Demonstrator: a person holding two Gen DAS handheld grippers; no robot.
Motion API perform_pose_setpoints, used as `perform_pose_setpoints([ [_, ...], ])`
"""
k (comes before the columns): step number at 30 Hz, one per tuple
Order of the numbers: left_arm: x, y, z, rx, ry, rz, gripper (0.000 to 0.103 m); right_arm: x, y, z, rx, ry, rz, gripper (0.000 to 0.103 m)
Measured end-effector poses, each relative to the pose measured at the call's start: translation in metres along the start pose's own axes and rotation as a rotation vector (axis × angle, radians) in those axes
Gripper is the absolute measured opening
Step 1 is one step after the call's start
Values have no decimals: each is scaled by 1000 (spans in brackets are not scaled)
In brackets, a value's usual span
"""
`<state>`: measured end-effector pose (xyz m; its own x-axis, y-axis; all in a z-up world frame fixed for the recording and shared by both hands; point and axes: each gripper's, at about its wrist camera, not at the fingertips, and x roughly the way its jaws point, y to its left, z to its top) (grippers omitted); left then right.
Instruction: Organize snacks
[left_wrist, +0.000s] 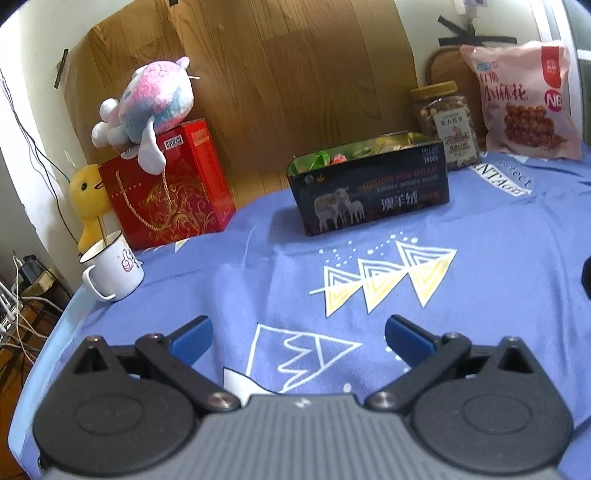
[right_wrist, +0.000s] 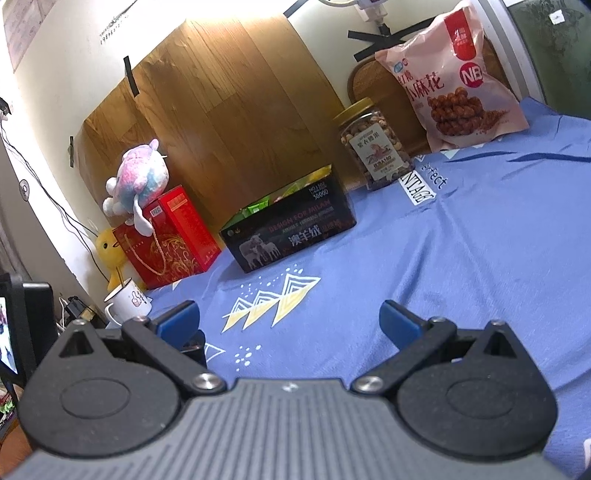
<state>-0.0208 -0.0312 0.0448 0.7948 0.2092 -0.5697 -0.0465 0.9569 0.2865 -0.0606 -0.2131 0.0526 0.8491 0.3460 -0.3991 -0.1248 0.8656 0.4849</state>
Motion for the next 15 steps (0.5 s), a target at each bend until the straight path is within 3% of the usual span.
perform_pose_setpoints([
  [9, 15, -2, -3, 22, 49, 18, 103, 9, -7, -3, 19, 21, -14, 103],
  [15, 22, -5, -2, 18, 84, -10, 103, 14, -10, -4, 18, 36, -18, 103],
])
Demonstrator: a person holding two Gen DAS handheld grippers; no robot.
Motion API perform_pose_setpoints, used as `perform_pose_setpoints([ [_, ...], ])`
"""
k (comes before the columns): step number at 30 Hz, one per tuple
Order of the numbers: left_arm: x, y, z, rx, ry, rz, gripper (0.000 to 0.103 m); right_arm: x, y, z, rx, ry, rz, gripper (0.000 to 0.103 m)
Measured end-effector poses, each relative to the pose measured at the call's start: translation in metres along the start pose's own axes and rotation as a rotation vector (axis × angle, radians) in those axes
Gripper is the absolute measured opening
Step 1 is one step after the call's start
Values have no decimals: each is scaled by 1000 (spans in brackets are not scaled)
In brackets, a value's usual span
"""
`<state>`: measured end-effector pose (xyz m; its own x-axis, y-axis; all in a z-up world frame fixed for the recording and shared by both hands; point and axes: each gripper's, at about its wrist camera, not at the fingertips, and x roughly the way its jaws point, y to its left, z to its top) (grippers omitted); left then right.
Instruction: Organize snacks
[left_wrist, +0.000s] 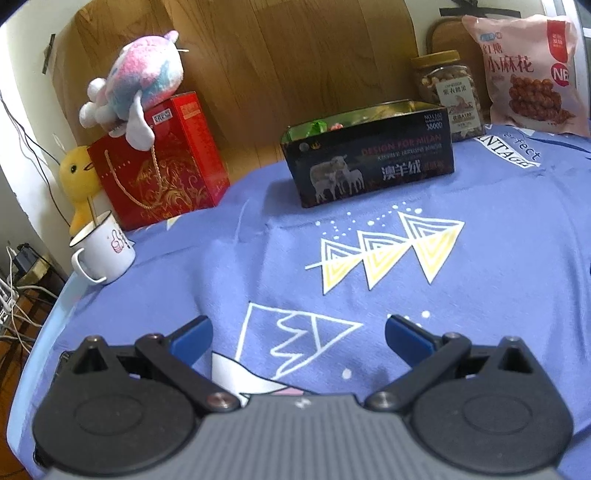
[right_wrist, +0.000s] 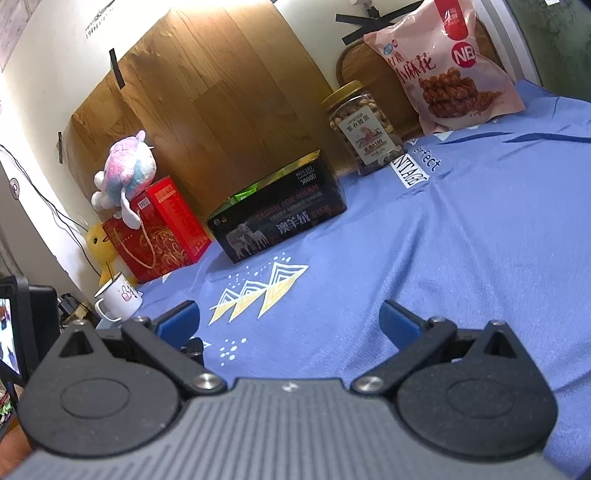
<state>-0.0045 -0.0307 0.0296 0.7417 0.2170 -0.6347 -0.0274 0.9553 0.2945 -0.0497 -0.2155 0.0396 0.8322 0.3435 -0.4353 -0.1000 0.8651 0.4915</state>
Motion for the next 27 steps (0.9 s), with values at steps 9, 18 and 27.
perform_pose_setpoints([
  [9, -2, -3, 7, -45, 2, -90, 103, -2, -10, 1, -7, 8, -56, 103],
  [18, -1, -7, 9, -72, 38, -142, 103, -19, -23, 5, 61, -42, -62, 103],
  [27, -7, -6, 6, -48, 36, -104, 103, -26, -19, 4, 70, -62, -36, 103],
])
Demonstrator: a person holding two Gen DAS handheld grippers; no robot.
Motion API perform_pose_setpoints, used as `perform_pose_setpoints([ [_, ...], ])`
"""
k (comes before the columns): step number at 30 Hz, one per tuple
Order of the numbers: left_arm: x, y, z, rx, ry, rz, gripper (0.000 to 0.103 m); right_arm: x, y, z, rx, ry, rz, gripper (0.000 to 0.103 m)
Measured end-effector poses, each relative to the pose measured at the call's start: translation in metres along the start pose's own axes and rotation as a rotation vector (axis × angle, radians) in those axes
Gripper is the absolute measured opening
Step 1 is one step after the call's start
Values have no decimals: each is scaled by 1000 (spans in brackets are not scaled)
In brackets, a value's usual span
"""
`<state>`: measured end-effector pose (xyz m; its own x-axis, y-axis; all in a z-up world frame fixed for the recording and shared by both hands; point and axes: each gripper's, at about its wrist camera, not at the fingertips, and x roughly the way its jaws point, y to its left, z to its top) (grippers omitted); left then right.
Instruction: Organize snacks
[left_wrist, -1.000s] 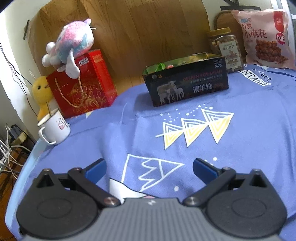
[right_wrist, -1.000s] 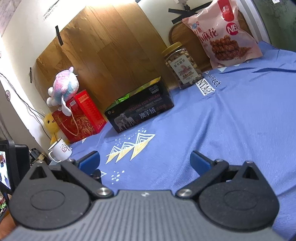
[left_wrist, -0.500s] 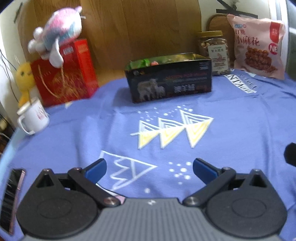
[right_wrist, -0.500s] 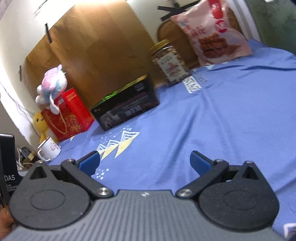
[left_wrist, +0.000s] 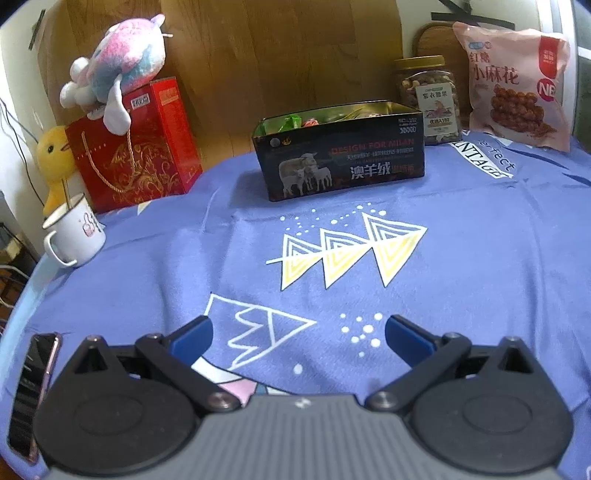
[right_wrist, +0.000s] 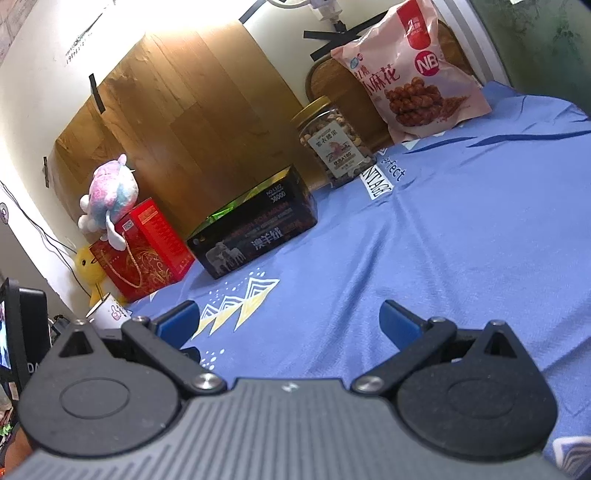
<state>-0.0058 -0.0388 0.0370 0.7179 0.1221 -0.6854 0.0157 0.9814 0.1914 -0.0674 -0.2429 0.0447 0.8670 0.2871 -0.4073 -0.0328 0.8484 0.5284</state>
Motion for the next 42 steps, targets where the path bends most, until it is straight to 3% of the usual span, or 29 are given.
perform_pose_setpoints([
  [7, -12, 5, -3, 34, -34, 34, 103, 0, 2, -3, 28, -4, 40, 103],
  [12, -16, 3, -3, 34, -40, 17, 103, -2, 5, -5, 9, 2, 44, 103],
  [19, -15, -1, -3, 25, 4, 1, 103, -12, -2, -3, 34, -36, 20, 103],
  [29, -7, 13, -5, -24, 41, 48, 103, -7, 3, -6, 17, -23, 27, 103],
  [42, 4, 21, -6, -14, 45, 119, 103, 0, 6, -10, 0, -7, 40, 103],
])
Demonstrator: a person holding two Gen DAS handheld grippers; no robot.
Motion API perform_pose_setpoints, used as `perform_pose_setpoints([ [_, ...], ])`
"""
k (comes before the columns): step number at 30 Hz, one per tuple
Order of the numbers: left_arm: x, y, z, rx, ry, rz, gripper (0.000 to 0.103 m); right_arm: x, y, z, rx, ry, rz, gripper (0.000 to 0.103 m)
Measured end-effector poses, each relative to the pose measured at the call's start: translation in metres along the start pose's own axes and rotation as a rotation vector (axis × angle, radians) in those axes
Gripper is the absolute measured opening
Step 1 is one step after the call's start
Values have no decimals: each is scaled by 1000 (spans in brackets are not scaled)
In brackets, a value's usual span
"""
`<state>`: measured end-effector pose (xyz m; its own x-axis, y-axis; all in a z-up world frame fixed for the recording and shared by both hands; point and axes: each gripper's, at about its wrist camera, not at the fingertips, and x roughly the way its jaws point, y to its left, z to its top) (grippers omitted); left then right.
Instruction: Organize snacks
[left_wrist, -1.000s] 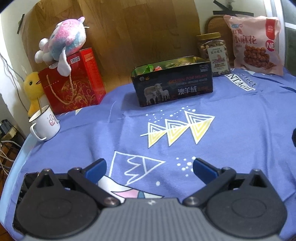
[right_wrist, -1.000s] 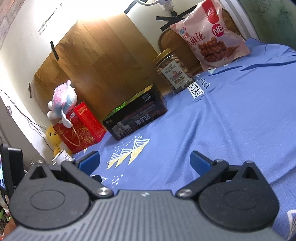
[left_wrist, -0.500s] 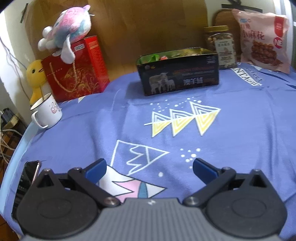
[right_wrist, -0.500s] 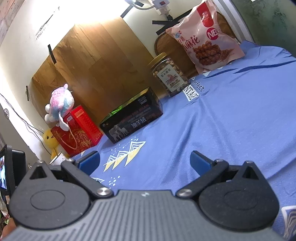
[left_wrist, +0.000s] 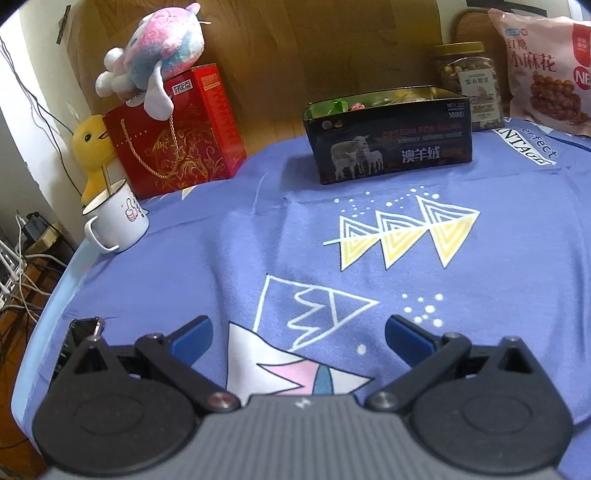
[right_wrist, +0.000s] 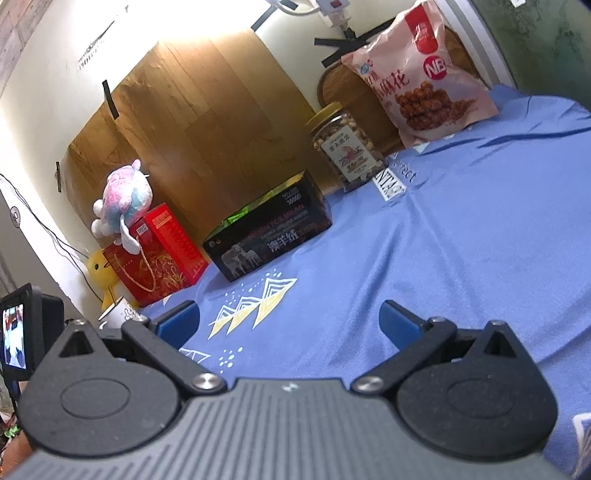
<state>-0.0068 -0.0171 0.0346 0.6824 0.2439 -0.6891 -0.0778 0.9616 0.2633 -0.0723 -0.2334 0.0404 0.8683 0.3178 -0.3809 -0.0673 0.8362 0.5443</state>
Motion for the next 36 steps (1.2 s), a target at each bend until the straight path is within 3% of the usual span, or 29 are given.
perform_pose_setpoints([
  [14, -7, -4, 2, 24, -60, -9, 103, 1, 1, -3, 3, -3, 4, 103],
  [36, -6, -17, 2, 62, -60, -4, 103, 1, -1, 0, 7, -21, 25, 101],
])
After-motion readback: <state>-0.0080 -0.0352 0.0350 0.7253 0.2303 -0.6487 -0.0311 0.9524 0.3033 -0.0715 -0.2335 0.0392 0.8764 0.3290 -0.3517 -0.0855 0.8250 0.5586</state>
